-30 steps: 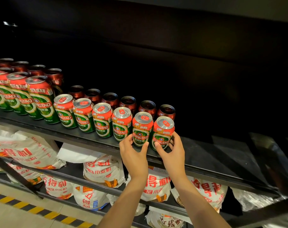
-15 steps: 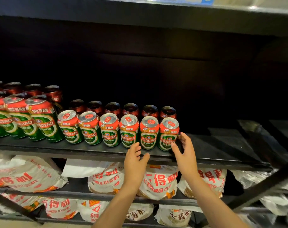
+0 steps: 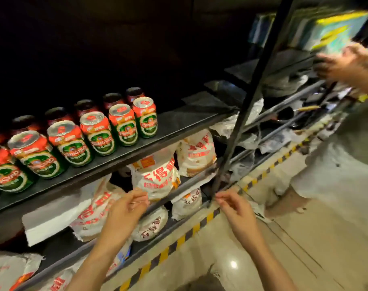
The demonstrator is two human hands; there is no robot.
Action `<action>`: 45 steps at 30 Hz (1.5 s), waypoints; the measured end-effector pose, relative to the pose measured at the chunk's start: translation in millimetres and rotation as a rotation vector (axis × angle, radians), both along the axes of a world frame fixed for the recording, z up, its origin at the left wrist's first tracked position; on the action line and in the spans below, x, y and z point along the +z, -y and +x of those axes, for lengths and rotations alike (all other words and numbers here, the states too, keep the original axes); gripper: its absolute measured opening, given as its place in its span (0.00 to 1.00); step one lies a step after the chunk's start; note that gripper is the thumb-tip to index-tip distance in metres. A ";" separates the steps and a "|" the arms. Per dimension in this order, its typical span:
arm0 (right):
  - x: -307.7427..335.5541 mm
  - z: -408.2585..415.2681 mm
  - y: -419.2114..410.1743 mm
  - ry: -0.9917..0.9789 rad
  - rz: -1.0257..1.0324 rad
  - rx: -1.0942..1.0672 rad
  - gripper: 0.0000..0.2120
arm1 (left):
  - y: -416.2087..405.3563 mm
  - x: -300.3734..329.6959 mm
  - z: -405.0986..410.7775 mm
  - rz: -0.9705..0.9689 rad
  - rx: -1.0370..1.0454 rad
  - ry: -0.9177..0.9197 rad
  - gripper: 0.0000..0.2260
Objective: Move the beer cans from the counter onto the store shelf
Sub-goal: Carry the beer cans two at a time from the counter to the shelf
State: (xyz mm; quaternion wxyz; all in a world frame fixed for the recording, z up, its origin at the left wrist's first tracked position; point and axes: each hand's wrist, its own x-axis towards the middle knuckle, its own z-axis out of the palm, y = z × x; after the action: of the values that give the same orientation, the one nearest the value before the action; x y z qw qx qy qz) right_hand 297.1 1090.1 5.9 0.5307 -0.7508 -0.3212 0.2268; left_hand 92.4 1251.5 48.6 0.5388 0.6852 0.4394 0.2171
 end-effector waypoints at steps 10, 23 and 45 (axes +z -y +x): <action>3.2 -68.1 271.2 -0.134 0.085 -0.760 0.10 | 157.9 -6.3 86.0 -0.049 -0.583 -0.055 0.08; 18.4 -311.0 628.8 -0.101 -0.010 -1.535 0.08 | 580.3 4.6 38.7 -0.217 -1.456 0.009 0.13; 39.2 -313.7 928.9 -0.106 -0.237 -1.602 0.08 | 921.3 -9.7 69.6 0.027 -1.630 -0.059 0.14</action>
State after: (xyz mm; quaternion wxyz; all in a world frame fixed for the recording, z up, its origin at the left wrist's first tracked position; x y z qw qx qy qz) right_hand -16.6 161.3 45.0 0.4633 -0.7923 0.3658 -0.1541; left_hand 161.9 330.1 38.9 0.5076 0.8015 -0.1857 -0.2559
